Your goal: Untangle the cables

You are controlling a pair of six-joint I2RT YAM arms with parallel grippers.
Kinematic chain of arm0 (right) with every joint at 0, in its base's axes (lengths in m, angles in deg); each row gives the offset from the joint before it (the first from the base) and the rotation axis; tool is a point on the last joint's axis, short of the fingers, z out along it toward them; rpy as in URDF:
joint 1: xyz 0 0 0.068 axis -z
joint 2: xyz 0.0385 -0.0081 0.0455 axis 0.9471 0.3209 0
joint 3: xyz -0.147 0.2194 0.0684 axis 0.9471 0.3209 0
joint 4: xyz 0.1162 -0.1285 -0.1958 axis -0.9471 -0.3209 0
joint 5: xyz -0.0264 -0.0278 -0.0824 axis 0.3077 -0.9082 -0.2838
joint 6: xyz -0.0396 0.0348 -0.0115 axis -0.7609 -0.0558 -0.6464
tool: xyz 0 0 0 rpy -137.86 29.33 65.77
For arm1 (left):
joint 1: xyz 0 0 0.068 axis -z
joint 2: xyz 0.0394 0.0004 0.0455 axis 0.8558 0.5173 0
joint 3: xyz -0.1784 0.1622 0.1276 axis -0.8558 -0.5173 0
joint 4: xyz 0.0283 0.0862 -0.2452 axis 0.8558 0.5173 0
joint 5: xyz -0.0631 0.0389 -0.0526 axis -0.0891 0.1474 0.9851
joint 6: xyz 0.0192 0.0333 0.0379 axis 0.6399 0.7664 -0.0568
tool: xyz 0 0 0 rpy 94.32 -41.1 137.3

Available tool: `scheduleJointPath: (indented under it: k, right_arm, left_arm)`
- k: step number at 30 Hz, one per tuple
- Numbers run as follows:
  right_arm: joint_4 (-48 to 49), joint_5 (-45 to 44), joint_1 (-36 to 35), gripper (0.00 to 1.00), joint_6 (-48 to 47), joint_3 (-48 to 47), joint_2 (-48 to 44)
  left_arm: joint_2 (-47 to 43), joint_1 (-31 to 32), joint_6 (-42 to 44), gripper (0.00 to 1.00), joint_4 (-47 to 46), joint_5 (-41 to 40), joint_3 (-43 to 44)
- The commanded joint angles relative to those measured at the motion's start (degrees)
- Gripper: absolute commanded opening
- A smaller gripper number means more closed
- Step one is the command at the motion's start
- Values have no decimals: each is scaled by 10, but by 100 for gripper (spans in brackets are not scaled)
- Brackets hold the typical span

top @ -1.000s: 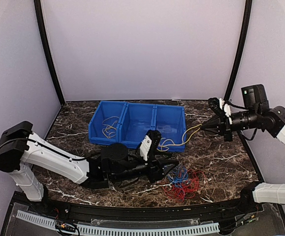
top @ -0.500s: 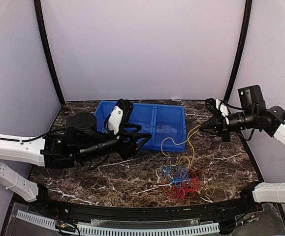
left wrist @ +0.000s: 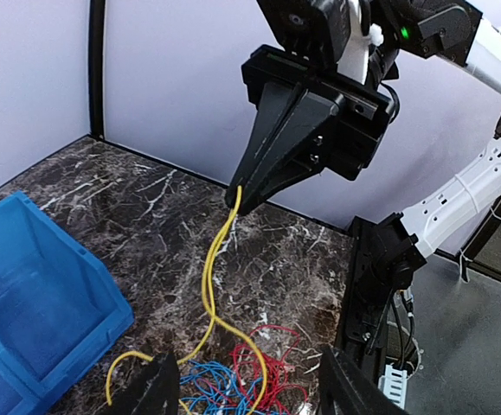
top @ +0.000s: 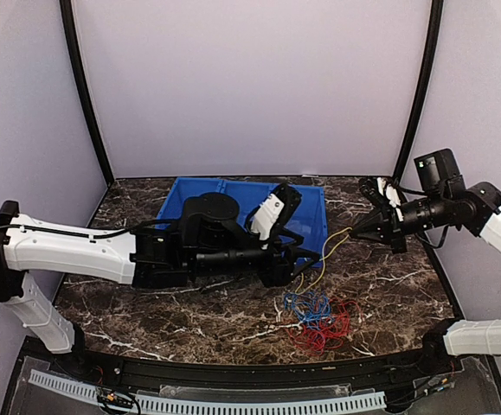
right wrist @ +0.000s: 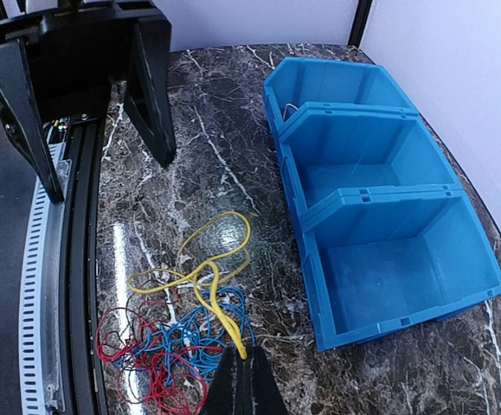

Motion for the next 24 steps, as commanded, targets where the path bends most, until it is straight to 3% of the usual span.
scheduleJointPath:
  k: [1,19,24]
  right_arm:
    - [-28,33,-10,0,-9,-19,-11]
    - [-66,65,-16,0,-15,-45,-12]
    - [-63,64,-16,0,-16,-43,-13]
  left_arm:
    - [56,-6,-6,57,5,67,73]
    - [131,-32,14,41,-43,182,83]
    - [144,-39,-11,31,-73,217,84]
